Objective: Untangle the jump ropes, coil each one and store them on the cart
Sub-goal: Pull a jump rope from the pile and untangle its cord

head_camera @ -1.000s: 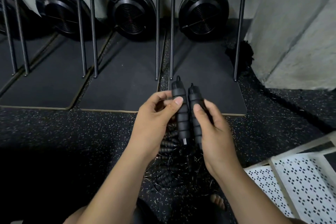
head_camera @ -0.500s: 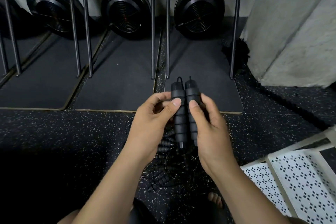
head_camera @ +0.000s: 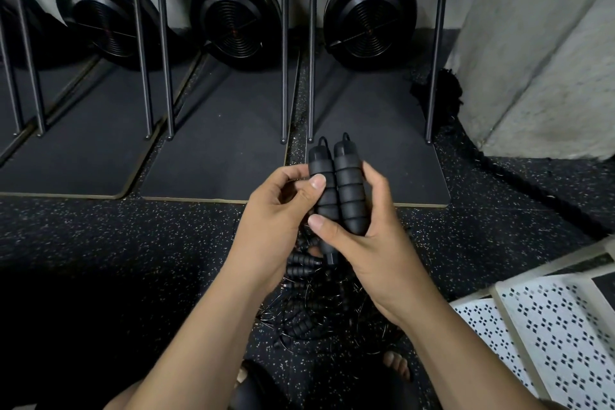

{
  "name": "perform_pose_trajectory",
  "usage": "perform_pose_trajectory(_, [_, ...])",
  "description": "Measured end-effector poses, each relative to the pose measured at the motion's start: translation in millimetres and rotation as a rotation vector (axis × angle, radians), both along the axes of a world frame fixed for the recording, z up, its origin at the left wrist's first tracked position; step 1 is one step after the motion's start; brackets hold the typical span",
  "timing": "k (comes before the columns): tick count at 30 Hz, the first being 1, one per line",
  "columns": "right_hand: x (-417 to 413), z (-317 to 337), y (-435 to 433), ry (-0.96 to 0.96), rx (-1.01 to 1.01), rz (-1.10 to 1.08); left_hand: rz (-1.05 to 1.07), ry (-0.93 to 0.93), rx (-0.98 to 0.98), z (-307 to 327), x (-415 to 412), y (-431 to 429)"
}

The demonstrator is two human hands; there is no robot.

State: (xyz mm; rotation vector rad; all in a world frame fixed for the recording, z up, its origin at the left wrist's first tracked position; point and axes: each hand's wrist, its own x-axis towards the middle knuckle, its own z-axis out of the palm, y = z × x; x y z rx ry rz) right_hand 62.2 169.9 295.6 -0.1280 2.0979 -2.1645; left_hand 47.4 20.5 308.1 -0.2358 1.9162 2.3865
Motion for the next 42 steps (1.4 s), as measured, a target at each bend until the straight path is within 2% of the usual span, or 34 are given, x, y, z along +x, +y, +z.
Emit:
perform_pose_trajectory(8, [3.3,7.3,-1.3,-0.082,-0.145,0.064,-0.006,-0.012,-0.051,1.6,0.3,-2.9])
perform_pose_trajectory(12, [1.0,16.8,4.4,-0.231,-0.232,0.051,0.093,0.173,-0.402,-5.1,-6.6,-9.9])
perform_pose_trajectory(13, [0.2,19.6,8.1,-0.259,-0.229,0.088,0.124,0.197,-0.438,-6.5,-9.2,-12.4])
perform_pose_trajectory(15, [0.2,23.3,16.5,-0.294,-0.203,0.216,0.164,0.196,-0.376,-5.2,-13.6,-14.8])
perform_pose_trajectory(16, [1.2,24.8,19.6,-0.305,-0.189,0.294,0.165,0.166,-0.28,-3.3,-14.9,-14.9])
perform_pose_trajectory(19, [5.7,28.5,24.0,-0.291,-0.191,0.477,0.076,-0.011,0.142,3.4,-14.0,-14.2])
perform_pose_trajectory(20, [6.6,29.6,24.4,-0.276,-0.206,0.502,0.035,-0.074,0.215,4.8,-12.8,-13.3])
perform_pose_trajectory(22, [7.7,31.6,23.0,-0.229,-0.246,0.513,-0.008,-0.178,0.218,5.1,-10.1,-8.1])
perform_pose_trajectory(26, [1.6,31.5,21.3,-0.153,-0.273,0.308,-0.047,-0.214,0.096,5.3,-4.5,13.6])
perform_pose_trajectory(30, [-6.8,27.9,30.9,-0.024,-0.069,0.085,-0.154,-0.103,-0.182,1.7,1.2,22.7])
perform_pose_trajectory(36, [-4.9,34.8,31.7,-0.097,-0.265,0.063,-0.299,-0.106,-0.267,1.1,6.9,28.5])
perform_pose_trajectory(39, [-11.4,35.0,38.2,-0.074,-0.269,0.0,-0.304,-0.048,-0.387,-6.4,3.7,22.0])
perform_pose_trajectory(42, [-19.6,33.2,52.3,-0.115,-0.245,-0.108,-0.245,0.012,-0.42,-6.8,0.4,13.8])
